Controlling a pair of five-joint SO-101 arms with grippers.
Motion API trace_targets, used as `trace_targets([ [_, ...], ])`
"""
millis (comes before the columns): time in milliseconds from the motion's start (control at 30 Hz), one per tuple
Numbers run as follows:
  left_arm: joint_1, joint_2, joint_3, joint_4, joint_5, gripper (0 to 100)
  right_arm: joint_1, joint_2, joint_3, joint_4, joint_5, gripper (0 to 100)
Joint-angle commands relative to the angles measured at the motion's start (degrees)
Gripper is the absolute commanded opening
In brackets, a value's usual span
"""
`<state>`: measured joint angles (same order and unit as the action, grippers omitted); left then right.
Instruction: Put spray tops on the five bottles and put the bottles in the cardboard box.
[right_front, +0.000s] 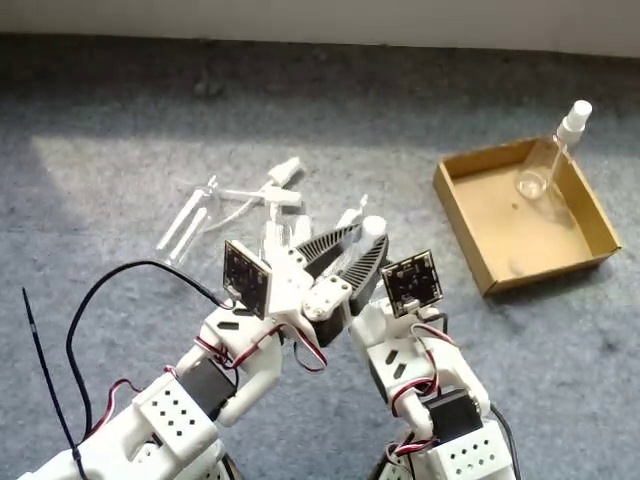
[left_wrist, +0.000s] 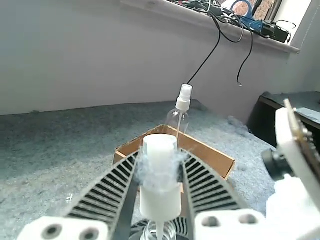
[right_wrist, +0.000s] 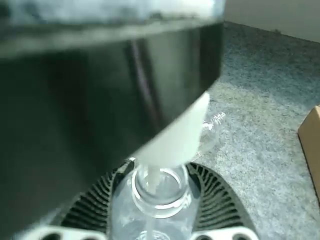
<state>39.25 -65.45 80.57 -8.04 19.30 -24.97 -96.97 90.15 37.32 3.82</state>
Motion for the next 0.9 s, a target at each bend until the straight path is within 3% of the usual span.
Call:
trace_targets([
  [0, 1.8, -1.3, -0.1, 0.2, -0.4, 1, 1.5, -1.0, -1.4, -0.1, -0.5, 2.1],
  [367, 1.9, -1.3, 3.3, 0.2, -0.5, 1, 3.2, -0.8, -1.4, -2.5, 0.6, 2.1],
  [633, 5.7, -1.3, 4.7, 1.1, -9.8, 1, 2.8, -1.0, -1.2, -2.5, 4.8, 2.1],
  [867, 5.6, -1.3, 4.7, 1.1, -10.6, 1, 2.8, -1.0, -1.1, -2.6, 4.8, 2.1],
])
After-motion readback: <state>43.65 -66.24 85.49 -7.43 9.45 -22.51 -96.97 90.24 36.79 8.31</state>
